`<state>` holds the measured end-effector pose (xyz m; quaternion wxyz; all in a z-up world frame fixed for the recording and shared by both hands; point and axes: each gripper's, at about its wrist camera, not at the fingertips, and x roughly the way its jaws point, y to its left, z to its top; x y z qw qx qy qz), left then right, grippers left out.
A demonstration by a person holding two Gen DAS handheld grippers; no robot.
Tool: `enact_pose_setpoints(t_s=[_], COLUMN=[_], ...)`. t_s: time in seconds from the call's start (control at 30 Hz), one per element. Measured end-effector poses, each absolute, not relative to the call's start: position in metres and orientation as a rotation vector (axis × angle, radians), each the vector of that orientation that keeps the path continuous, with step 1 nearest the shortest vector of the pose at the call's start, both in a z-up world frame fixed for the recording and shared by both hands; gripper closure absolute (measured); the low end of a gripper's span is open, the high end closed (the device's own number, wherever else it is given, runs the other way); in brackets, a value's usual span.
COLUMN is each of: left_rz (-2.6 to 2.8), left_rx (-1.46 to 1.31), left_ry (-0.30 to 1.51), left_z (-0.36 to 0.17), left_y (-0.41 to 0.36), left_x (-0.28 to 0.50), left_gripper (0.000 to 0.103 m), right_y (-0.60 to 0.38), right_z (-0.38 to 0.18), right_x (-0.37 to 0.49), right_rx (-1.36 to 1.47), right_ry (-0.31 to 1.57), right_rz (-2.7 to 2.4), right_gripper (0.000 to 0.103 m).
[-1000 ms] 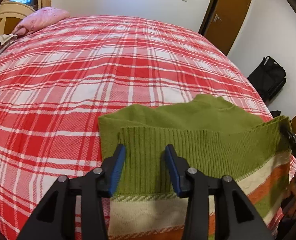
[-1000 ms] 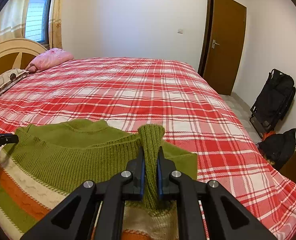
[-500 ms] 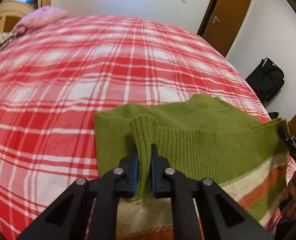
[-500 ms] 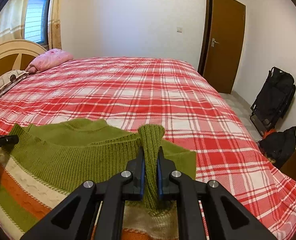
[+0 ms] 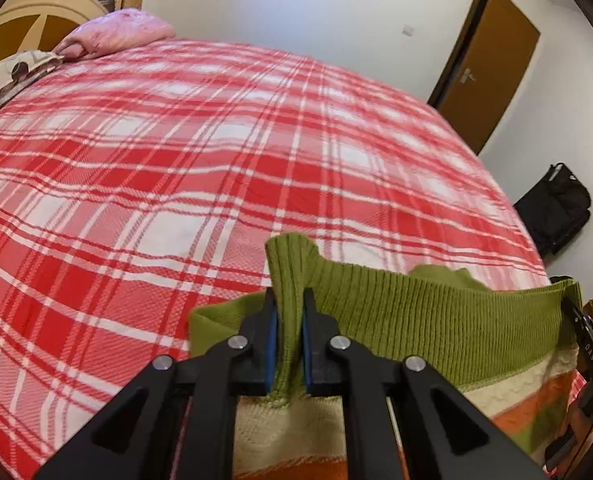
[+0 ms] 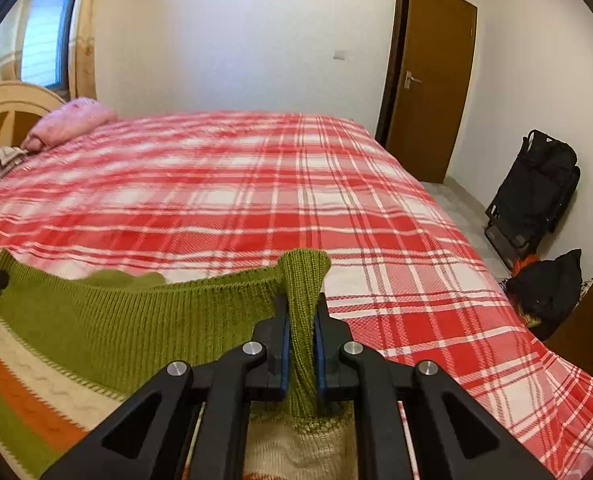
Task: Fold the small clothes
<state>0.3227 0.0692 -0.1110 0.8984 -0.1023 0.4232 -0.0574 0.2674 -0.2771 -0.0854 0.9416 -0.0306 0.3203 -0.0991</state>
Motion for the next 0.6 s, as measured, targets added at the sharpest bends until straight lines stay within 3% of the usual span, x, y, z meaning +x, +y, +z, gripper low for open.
enact_pose_setpoints(t_s=[0.27,0.53,0.6], left_rz=[-0.073,-0.024,-0.008], left_rx=[-0.164,-0.099,-0.089], left_ry=[0.878,0.864,0.865], left_z=[-0.129,-0.134,-0.135], left_y=[0.063,0.055,0.055], left_x=[0.331,0.329,0.329], left_gripper=[0.091,0.083,0.077], right_y=[-0.277,-0.27,-0.267], right_z=[-0.113,-0.128,-0.128], right_x=[0.289,0.301,0.302], right_rx=[-0.105,-0.163,-0.193], right_ry=[0.725,0.809,0.807], right_rz=[-0.23,-0.222,-0.24], right_gripper=[0.094,0.092,0.089])
